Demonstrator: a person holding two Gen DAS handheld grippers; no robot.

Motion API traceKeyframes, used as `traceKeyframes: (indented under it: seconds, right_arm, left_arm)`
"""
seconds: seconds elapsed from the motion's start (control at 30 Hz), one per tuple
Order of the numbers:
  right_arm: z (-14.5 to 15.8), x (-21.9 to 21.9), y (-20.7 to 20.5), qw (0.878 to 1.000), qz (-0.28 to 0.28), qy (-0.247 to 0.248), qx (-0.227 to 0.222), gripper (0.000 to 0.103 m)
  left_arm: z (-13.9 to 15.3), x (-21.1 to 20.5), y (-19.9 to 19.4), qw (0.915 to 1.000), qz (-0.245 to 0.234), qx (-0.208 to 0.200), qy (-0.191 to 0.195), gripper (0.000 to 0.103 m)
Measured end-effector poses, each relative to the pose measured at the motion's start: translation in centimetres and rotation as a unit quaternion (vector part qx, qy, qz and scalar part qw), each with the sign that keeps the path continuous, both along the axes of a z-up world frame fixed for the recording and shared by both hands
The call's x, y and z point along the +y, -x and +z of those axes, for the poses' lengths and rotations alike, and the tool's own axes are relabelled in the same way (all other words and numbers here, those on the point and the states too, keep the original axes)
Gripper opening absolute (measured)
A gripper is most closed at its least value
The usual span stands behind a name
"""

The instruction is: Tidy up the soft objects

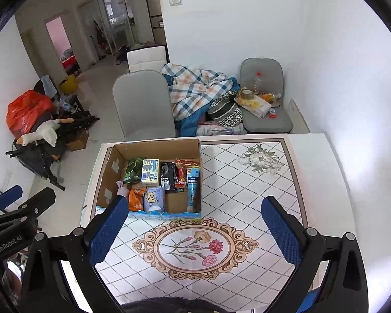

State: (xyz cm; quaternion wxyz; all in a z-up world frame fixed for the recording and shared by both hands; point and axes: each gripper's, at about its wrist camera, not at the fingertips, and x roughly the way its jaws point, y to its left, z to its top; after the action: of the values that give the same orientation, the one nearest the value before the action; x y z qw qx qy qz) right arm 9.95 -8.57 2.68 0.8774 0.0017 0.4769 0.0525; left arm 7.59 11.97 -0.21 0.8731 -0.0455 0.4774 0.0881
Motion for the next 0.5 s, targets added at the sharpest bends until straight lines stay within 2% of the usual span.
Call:
traceKeyframes:
  seconds: [0.5]
  right_arm:
    - [-0.17, 0.48, -0.09, 1.0, 0.003, 0.021, -0.001, 0.103]
  left_arm:
    - [-0.36, 0.24, 0.23, 1.0, 0.004, 0.005, 0.003, 0.097]
